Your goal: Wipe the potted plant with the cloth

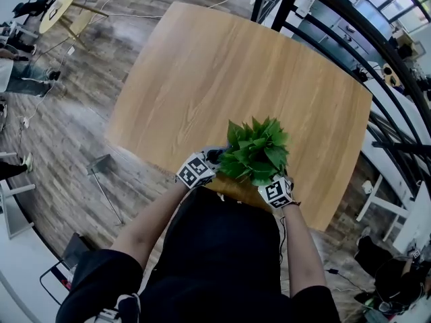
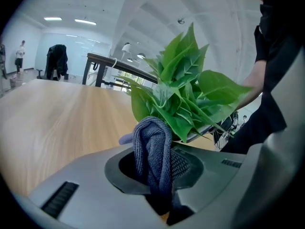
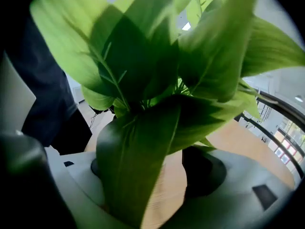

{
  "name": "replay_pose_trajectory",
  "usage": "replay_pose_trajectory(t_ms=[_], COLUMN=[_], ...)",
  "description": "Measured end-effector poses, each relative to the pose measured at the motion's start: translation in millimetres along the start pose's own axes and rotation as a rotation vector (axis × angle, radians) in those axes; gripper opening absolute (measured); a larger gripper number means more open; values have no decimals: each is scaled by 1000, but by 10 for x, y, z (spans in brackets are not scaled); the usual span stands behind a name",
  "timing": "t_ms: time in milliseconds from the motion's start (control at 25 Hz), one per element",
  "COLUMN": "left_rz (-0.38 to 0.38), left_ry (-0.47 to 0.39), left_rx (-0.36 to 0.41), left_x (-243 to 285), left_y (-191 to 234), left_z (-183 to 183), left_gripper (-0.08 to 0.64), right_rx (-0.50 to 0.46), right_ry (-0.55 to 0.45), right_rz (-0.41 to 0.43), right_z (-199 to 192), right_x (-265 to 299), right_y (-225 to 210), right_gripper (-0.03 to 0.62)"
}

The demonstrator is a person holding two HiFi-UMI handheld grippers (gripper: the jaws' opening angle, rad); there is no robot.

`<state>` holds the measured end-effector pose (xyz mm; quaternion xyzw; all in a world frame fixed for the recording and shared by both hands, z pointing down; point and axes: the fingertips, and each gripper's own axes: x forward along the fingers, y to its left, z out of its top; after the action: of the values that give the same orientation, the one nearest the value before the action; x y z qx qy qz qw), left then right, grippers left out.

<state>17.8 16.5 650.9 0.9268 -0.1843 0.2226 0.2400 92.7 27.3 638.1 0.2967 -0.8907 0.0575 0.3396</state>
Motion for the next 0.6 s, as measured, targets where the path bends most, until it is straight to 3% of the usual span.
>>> replay_pose_trajectory(t_ms=[160, 400, 600], left_rz=[15, -58, -22], left_ry=[-6, -11, -25], left_rx=[-11, -36, -66], left_x=[-35, -11, -31], left_y=[-29, -305, -234], left_z=[-26, -132, -140], left_gripper=[89, 89, 89], right_rx=[-3, 2, 38], right_ry=[13, 36, 18], right_rz=[16, 20, 5], right_z=[-16, -125, -70], right_x=[24, 29, 46], right_y=[17, 61, 101], right_gripper=[311, 311, 311])
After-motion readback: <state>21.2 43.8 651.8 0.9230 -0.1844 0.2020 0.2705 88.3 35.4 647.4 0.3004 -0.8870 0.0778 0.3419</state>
